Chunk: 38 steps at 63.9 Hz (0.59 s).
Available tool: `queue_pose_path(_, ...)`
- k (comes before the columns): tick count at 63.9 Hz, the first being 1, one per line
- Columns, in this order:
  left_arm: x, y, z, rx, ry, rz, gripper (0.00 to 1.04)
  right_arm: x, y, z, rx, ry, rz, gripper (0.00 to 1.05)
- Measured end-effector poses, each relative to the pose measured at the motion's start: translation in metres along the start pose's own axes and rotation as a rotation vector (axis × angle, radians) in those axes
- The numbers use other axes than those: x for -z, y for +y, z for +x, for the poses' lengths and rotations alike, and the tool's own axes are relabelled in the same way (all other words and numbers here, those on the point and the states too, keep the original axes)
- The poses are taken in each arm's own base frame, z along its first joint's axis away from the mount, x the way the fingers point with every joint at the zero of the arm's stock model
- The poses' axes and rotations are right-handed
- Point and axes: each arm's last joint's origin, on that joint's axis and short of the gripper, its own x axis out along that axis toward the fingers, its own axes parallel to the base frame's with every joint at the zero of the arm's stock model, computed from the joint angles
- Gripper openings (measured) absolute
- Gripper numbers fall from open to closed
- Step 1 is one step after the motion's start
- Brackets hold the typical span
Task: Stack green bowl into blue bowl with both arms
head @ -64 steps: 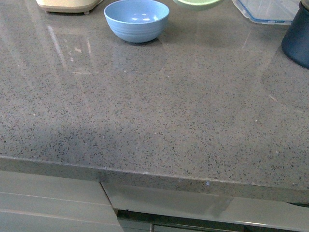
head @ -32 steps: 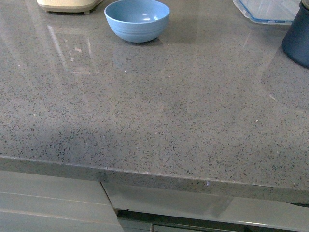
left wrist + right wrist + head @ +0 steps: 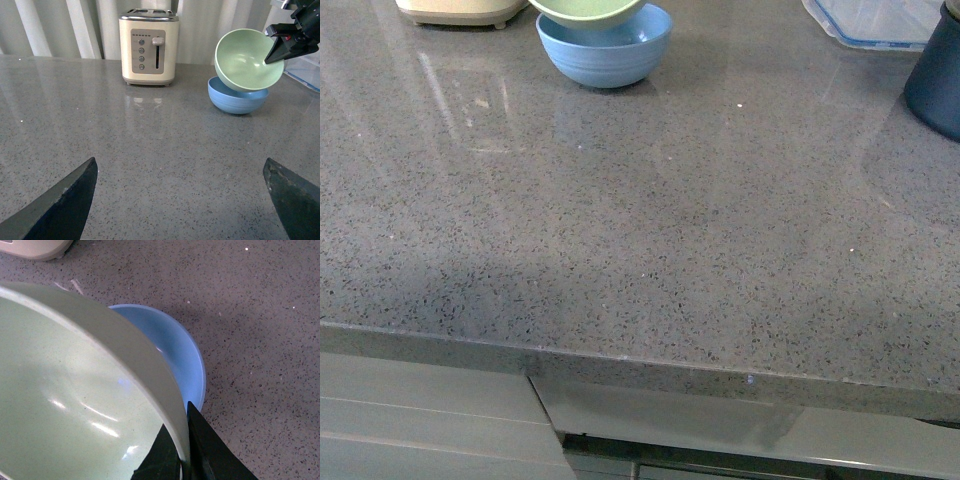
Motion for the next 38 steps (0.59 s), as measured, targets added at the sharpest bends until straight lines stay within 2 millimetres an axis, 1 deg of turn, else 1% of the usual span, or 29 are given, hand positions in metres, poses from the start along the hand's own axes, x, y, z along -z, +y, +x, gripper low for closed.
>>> queue_pose_path(12, 0.000, 0.000, 0.000, 0.000, 0.000, 0.000, 0.98, -0.001, 0.000, 0.008, -0.001, 0.000, -0.007, 0.01)
queue_pose_path(21, 0.000, 0.000, 0.000, 0.000, 0.000, 0.000, 0.98, 0.001, -0.003, 0.017, 0.005, 0.012, -0.009, 0.01)
queue_pose_path(38, 0.000, 0.000, 0.000, 0.000, 0.000, 0.000, 0.98, 0.003, -0.009, 0.026, 0.003, 0.004, -0.012, 0.01)
